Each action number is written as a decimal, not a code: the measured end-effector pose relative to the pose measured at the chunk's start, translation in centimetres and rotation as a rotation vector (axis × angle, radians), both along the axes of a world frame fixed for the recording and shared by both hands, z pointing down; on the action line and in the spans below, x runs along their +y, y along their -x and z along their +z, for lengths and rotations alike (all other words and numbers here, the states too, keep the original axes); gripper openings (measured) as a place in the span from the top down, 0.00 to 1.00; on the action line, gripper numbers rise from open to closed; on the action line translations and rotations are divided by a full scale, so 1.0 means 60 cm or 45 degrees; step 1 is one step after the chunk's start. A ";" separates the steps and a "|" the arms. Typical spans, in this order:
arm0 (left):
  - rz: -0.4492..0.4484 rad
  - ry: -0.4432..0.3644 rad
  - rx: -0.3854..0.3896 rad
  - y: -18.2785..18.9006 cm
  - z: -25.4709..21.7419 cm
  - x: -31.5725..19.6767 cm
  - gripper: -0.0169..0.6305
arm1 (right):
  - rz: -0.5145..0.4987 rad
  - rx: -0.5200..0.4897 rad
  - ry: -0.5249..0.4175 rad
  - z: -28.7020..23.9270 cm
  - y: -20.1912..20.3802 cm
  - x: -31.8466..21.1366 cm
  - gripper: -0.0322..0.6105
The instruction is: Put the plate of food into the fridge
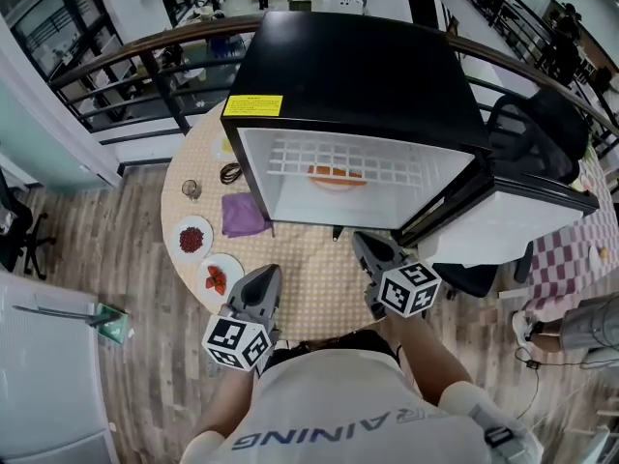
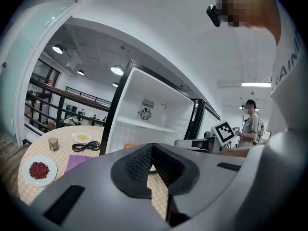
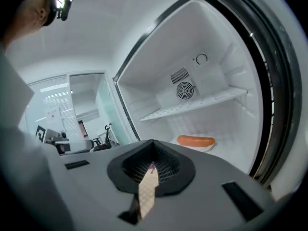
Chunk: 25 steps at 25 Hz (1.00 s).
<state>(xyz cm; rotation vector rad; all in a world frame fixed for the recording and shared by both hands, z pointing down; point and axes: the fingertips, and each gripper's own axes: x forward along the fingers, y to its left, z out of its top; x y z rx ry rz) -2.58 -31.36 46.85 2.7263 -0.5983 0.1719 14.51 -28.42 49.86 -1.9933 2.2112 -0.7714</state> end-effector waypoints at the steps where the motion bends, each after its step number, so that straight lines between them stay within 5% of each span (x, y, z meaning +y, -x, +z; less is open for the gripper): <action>1: 0.009 -0.018 0.004 -0.005 -0.007 -0.001 0.96 | -0.006 0.027 -0.009 -0.009 0.003 0.008 0.92; 13: 0.080 -0.137 0.035 -0.067 -0.058 0.021 0.96 | -0.005 0.125 -0.107 -0.077 -0.004 0.072 0.92; 25: 0.076 -0.113 0.036 -0.092 -0.049 0.048 0.96 | -0.001 0.094 -0.102 -0.064 -0.023 0.093 0.92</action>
